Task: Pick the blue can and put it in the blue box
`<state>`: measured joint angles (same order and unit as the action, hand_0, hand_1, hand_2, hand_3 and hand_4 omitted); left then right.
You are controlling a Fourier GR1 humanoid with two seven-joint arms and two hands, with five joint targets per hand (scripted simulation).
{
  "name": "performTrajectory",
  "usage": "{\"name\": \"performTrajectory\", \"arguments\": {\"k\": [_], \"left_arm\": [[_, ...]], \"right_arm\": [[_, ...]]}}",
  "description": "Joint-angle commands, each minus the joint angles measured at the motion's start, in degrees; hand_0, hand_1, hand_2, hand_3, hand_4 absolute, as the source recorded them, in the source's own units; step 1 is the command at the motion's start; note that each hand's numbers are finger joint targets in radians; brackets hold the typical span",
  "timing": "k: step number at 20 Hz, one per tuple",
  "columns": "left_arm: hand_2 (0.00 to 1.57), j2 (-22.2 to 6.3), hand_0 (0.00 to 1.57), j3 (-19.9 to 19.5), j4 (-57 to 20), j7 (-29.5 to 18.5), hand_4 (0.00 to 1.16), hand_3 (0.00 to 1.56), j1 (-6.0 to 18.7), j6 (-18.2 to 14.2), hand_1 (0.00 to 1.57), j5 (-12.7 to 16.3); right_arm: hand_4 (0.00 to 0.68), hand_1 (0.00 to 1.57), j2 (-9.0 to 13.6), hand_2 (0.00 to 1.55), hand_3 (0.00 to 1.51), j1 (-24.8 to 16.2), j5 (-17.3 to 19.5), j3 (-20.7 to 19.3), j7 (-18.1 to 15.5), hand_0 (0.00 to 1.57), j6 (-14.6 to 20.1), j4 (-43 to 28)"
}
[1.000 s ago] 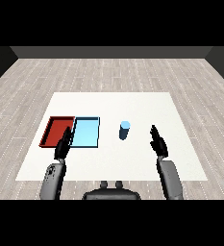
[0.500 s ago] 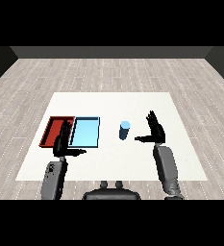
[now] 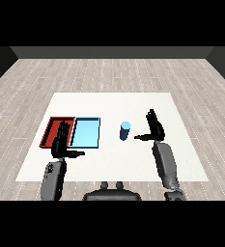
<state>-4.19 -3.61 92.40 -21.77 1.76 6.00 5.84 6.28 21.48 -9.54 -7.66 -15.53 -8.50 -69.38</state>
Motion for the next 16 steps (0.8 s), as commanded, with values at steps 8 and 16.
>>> {"name": "performTrajectory", "arguments": {"k": [8, 16], "left_arm": [[0.0, 1.9, 0.0, 1.1, 0.9, -0.2, 0.0, 0.0, 0.9, -2.2, 0.0, -1.5], [0.0, 1.1, 0.0, -0.1, 3.1, 0.5, 0.0, 0.0, -0.6, -0.4, 0.0, 0.7]], "right_arm": [[0.0, 0.0, -2.4, 0.0, 0.0, 2.3, -1.1, 1.8, 3.5, 0.0, 2.4, -1.8], [0.0, 0.0, -6.1, 0.0, 0.0, 3.4, -3.6, 4.6, 0.6, 0.0, 5.4, 4.3]]}}
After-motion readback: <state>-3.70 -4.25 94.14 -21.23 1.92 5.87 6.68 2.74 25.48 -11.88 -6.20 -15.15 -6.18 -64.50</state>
